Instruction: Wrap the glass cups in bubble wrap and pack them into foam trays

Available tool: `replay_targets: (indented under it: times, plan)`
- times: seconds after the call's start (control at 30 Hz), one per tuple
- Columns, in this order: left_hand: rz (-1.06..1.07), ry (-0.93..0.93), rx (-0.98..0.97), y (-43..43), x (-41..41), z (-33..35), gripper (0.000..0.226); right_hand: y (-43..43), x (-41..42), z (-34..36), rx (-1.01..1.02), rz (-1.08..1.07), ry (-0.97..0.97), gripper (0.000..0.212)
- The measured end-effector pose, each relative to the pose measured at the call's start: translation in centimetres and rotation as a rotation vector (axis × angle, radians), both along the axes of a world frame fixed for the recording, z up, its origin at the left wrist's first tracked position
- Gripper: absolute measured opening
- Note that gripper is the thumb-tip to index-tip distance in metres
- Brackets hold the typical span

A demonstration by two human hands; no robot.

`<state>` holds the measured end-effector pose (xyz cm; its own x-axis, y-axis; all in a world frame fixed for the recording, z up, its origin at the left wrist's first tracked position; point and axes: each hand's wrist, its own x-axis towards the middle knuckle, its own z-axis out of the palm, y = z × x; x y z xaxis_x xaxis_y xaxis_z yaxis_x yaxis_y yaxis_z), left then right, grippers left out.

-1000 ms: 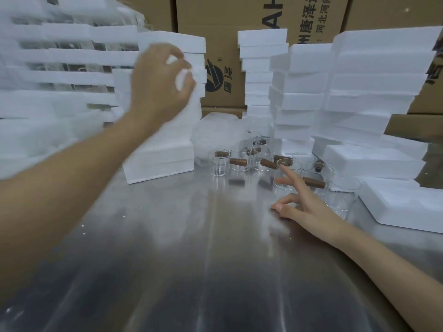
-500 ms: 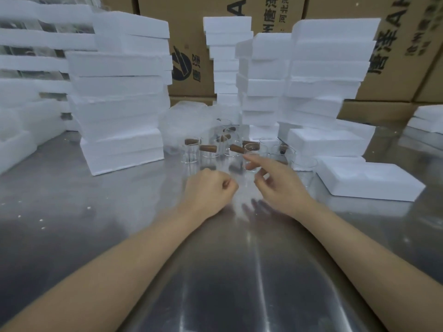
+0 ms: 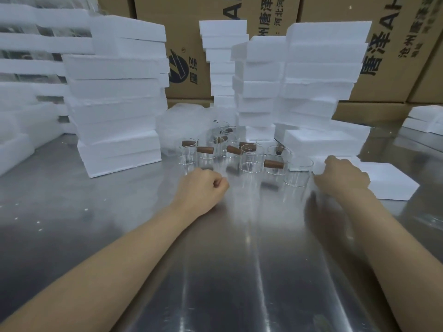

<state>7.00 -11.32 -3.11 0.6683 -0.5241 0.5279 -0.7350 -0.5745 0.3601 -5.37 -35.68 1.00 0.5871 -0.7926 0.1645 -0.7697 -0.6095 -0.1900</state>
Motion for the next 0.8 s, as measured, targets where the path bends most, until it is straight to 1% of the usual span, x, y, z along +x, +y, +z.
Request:
replay_targets:
  times: [0.07,0.13,0.17,0.23,0.3,0.33,0.37,0.4,0.47,0.53,0.57,0.6,0.67,0.7,0.73,0.8]
  plan:
    - [0.004,-0.004,-0.012,0.0,0.1,-0.1,0.046,0.2,-0.4,0.5,-0.013,0.005,-0.001,0.019]
    - [0.009,-0.014,-0.024,0.0,0.3,-0.3,0.045,0.8,-0.9,2.0,-0.086,-0.001,-0.081,0.019]
    - [0.013,-0.014,-0.034,0.0,0.4,-0.3,0.045,1.4,-1.1,2.9,-0.158,0.003,-0.162,0.019]
    - [0.023,0.015,-0.071,-0.1,0.7,-0.4,0.045,3.3,-1.3,4.6,-0.326,0.067,-0.419,0.026]
    - [0.042,0.113,-0.171,-0.1,1.2,-0.3,0.046,6.7,-1.3,5.5,-0.439,0.251,-0.725,0.034]
    - [0.054,0.191,-0.266,0.0,1.5,-0.1,0.043,8.5,-1.4,5.5,-0.493,0.395,-0.819,0.035]
    - [0.067,0.275,-0.385,0.1,1.8,0.1,0.042,10.2,-1.5,5.3,-0.553,0.561,-0.852,0.035]
    - [0.082,0.358,-0.518,0.3,2.0,0.3,0.040,11.7,-1.4,4.7,-0.603,0.745,-0.829,0.035]
    - [0.133,0.487,-0.765,0.8,2.6,0.6,0.035,13.5,-1.0,3.3,-0.608,1.075,-0.678,0.035]
    - [0.198,0.580,-0.905,1.6,3.2,1.0,0.030,14.2,-0.9,1.8,-0.510,1.277,-0.509,0.035]
    - [0.214,0.617,-0.922,1.9,3.5,1.1,0.026,14.3,-0.8,1.2,-0.437,1.348,-0.411,0.036]
    - [0.213,0.645,-0.900,2.1,3.9,1.1,0.023,14.3,-0.6,0.6,-0.356,1.395,-0.300,0.039]
    - [0.148,0.676,-0.773,2.2,4.3,1.1,0.016,14.1,0.0,-0.4,-0.201,1.405,-0.096,0.046]
    - [0.088,0.688,-0.702,2.2,4.3,1.0,0.012,13.9,0.2,-0.8,-0.153,1.399,-0.056,0.046]
    - [0.019,0.693,-0.631,2.2,4.2,0.9,0.011,13.8,0.4,-1.0,-0.126,1.398,-0.057,0.045]
    - [-0.102,0.682,-0.490,2.1,4.1,0.5,0.020,13.6,0.4,-1.0,-0.070,1.399,-0.127,0.040]
